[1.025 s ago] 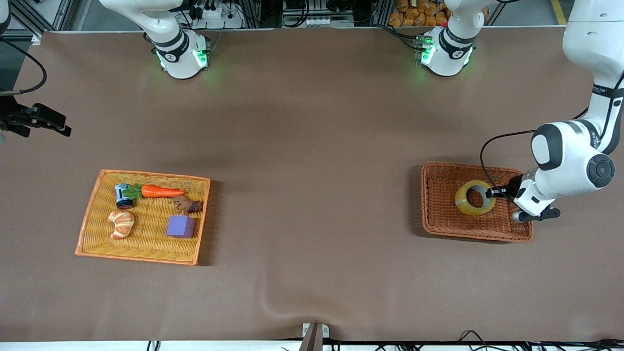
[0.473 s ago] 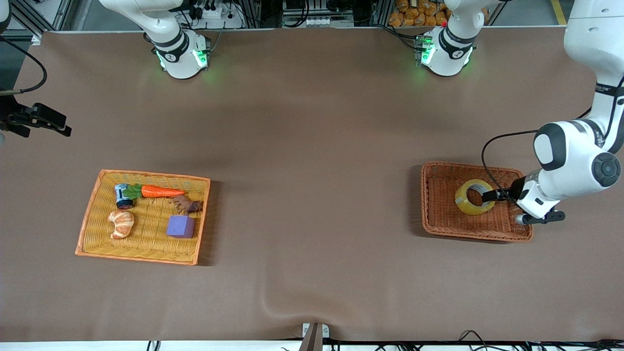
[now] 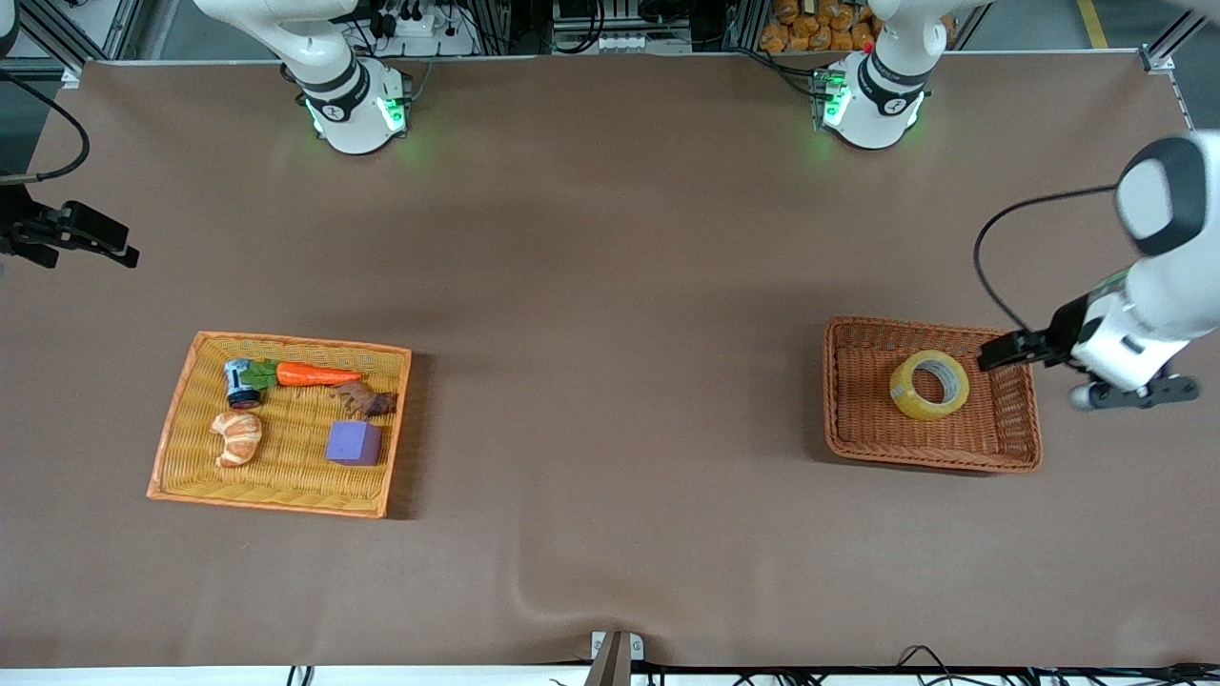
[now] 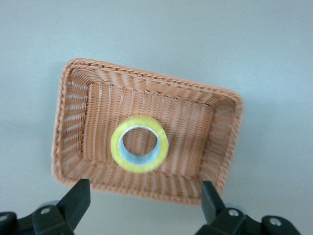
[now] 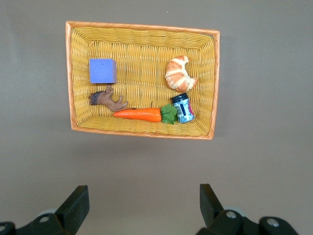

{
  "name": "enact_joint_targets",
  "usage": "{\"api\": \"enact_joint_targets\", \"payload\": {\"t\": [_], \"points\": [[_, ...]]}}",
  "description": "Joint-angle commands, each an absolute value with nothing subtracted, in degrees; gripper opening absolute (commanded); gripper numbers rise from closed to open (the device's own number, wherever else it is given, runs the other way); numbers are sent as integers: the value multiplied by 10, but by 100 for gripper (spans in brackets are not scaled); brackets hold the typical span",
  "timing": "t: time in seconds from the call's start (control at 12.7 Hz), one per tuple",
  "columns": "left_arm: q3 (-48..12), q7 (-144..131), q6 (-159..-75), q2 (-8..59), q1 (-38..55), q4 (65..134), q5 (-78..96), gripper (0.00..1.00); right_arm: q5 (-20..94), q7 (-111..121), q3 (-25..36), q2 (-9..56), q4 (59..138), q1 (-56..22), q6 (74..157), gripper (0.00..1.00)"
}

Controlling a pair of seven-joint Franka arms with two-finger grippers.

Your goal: Transfer tape with both arms

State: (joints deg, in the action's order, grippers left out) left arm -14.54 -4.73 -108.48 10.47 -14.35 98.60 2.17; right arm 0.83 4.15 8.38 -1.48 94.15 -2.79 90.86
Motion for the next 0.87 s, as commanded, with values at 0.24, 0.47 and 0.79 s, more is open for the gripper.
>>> {"api": "enact_joint_targets", "payload": {"t": [0.24,0.47,0.79], "points": [[-187,-51,-968,77,-143,855,-72,100,16,26,84,-11,929,-32,898,100],[-195,-49,-905,76,-148,825,-70,100,16,26,84,-11,929,-35,898,100],[-194,-48,-884,58,-150,817,-58,100,16,26,84,-11,927,-35,896,100]]}}
